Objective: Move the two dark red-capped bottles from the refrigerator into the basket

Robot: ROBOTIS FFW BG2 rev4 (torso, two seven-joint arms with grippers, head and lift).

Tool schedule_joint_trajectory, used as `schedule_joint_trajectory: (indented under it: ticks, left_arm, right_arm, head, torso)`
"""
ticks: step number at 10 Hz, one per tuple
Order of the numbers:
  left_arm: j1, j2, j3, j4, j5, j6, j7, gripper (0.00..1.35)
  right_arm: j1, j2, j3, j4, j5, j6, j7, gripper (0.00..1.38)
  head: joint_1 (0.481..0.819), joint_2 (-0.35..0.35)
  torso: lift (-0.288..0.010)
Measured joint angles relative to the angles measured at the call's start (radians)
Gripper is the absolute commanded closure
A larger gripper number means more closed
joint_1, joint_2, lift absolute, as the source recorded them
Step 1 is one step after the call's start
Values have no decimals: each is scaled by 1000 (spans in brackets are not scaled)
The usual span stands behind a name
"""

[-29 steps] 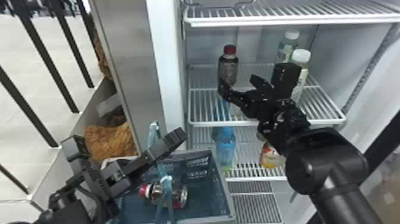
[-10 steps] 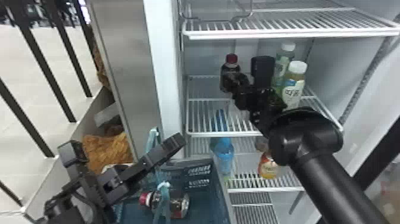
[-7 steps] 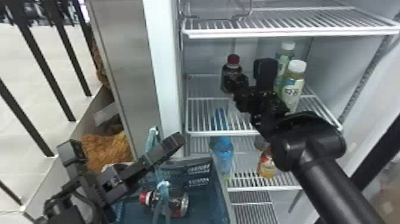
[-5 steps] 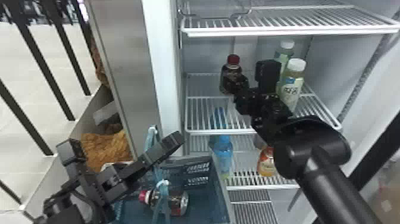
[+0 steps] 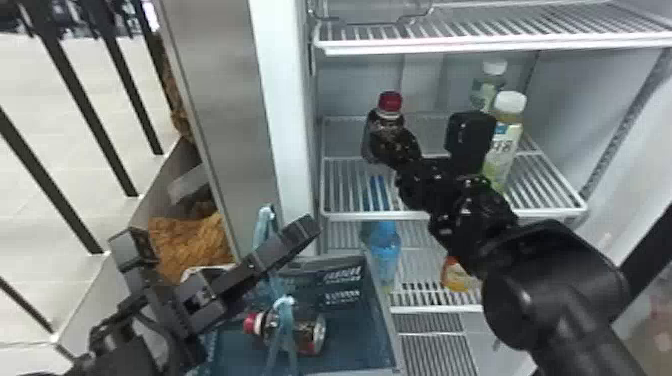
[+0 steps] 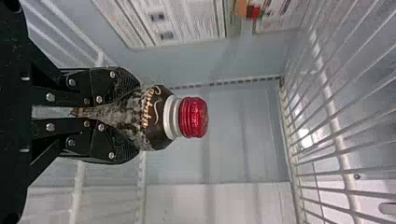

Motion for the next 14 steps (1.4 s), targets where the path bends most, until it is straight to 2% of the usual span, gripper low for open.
schedule_joint_trajectory:
  ticks: [7,11,14]
  left_arm:
    - [5,-3,2,8,-5,3,1,1202]
    - [8,-3,6,12,-7,3,2,1202]
    - [8,-4,9,12,-7,1,2,1202]
  right_arm:
    - [322,-66,-32,-436,-135,92,33,1280]
    - [511,-100,-60,-645,-207,180,60,1280]
    - [596,-116,-79,-717,-249,284,99,1280]
  head:
    - [695,87]
    - [695,109]
    - [695,137]
  torso:
    - [-34]
    - [-34]
    - [-34]
